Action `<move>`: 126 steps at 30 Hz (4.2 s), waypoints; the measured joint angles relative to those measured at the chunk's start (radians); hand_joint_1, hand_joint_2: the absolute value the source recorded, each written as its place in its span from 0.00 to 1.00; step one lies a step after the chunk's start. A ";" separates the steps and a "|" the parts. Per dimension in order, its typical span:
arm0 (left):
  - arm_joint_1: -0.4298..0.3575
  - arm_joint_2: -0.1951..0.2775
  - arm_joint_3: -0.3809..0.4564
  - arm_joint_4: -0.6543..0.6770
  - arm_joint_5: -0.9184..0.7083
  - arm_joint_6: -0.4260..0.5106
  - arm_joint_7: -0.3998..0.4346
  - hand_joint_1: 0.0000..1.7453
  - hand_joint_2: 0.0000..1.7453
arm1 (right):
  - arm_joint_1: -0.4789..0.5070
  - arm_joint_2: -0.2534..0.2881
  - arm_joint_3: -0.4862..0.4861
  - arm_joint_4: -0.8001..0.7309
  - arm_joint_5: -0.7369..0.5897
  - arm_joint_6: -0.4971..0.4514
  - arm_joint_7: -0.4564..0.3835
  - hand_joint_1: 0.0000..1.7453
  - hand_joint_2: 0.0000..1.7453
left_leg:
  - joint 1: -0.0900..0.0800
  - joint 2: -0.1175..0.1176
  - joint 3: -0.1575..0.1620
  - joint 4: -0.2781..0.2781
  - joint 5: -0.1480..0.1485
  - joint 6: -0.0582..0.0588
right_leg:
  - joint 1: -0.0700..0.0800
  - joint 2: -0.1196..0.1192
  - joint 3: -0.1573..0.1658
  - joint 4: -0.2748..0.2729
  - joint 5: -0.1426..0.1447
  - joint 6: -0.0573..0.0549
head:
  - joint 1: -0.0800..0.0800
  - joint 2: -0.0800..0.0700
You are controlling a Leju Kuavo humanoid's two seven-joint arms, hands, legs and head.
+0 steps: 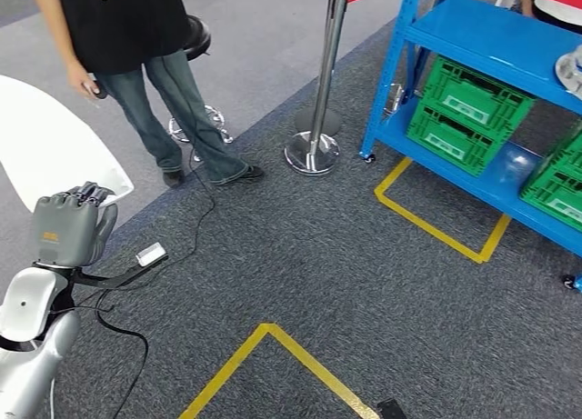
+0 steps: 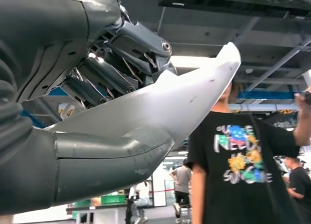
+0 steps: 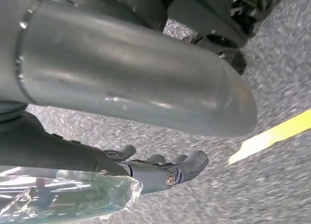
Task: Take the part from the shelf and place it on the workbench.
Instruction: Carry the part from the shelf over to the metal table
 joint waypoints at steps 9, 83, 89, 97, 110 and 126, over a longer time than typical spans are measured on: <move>-0.003 -0.003 -0.002 0.000 0.000 0.000 0.000 1.00 1.00 | 0.003 0.001 -0.001 0.000 0.013 0.006 -0.001 0.00 0.00 | -0.015 -0.123 -0.001 0.000 0.003 0.018 | 0.005 0.157 -0.076 0.079 0.024 -0.037 | 0.003 0.000; 0.016 0.045 0.030 0.000 0.009 -0.034 -0.008 1.00 1.00 | -0.075 0.017 -0.009 0.132 0.038 0.002 -0.056 0.00 0.00 | -0.014 -0.040 -0.141 0.257 -0.096 -0.028 | 0.012 0.061 -0.016 -0.018 0.037 -0.057 | -0.016 0.000; 0.013 0.046 0.032 -0.003 0.009 -0.035 -0.007 1.00 1.00 | -0.084 0.017 -0.010 0.137 0.037 -0.002 -0.061 0.00 0.00 | -0.040 0.050 0.001 -0.002 -0.005 0.007 | 0.030 -0.010 -0.005 -0.016 0.022 -0.042 | -0.014 0.000; 0.015 0.047 0.036 -0.008 0.010 -0.036 -0.006 1.00 1.00 | -0.084 0.017 -0.012 0.146 0.037 -0.005 -0.066 0.00 0.00 | -0.027 -0.048 -0.001 -0.019 0.008 0.035 | 0.019 0.091 -0.136 0.258 -0.114 -0.015 | -0.004 0.000; 0.015 0.057 0.037 -0.009 0.010 -0.037 -0.009 1.00 1.00 | -0.088 0.018 -0.015 0.155 0.037 -0.007 -0.070 0.00 0.00 | -0.020 -0.069 -0.084 0.123 -0.055 -0.019 | 0.007 0.105 -0.015 -0.019 0.038 -0.051 | -0.014 0.000; 0.012 0.053 0.031 -0.013 0.004 -0.052 -0.009 1.00 1.00 | -0.087 0.018 -0.020 0.163 0.037 -0.025 -0.090 0.00 0.00 | -0.031 -0.027 -0.002 -0.019 0.007 0.035 | 0.020 0.076 -0.090 0.172 -0.091 -0.017 | -0.002 0.000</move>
